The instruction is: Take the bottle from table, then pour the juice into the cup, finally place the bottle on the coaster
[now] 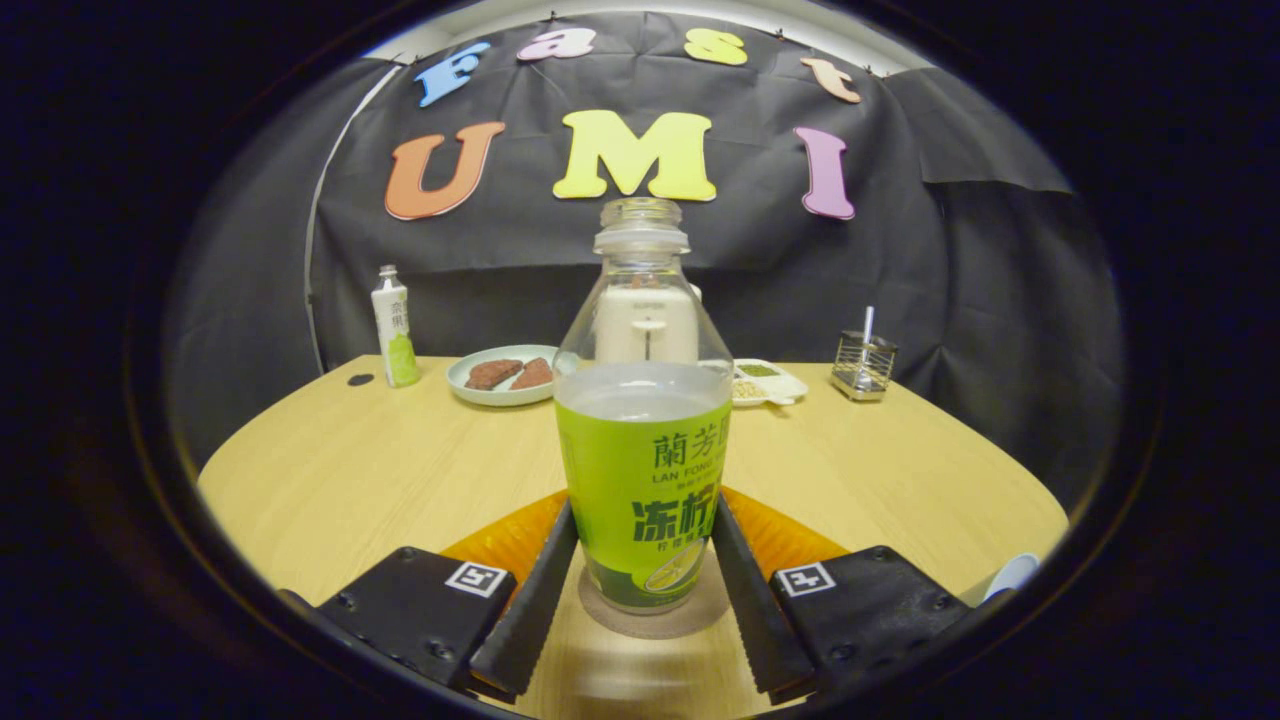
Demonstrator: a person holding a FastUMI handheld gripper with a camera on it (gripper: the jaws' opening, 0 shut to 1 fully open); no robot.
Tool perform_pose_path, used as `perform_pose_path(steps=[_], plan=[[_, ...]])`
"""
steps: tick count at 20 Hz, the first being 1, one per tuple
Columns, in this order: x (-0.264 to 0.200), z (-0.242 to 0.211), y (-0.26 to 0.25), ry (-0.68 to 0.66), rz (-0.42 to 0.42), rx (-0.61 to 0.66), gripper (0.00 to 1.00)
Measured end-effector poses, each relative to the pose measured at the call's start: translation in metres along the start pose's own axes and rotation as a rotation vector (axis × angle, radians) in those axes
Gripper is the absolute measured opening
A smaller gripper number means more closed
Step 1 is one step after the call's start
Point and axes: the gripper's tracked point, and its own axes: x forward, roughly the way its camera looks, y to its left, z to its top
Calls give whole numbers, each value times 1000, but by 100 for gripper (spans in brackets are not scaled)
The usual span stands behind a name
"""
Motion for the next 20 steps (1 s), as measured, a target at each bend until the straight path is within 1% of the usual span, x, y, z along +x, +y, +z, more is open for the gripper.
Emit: perform_pose_path(steps=[5, 8, 13, 18, 20], plan=[[-5, 3, -4, -9, -9, 7, 84], [-4, -4, -4, 24, -12, -10, 85], [-16, 4, -9, 1, -12, 8, 97], [-45, 13, -16, -69, 7, 59, 98], [-63, 13, -20, -96, -1, 40, 100]])
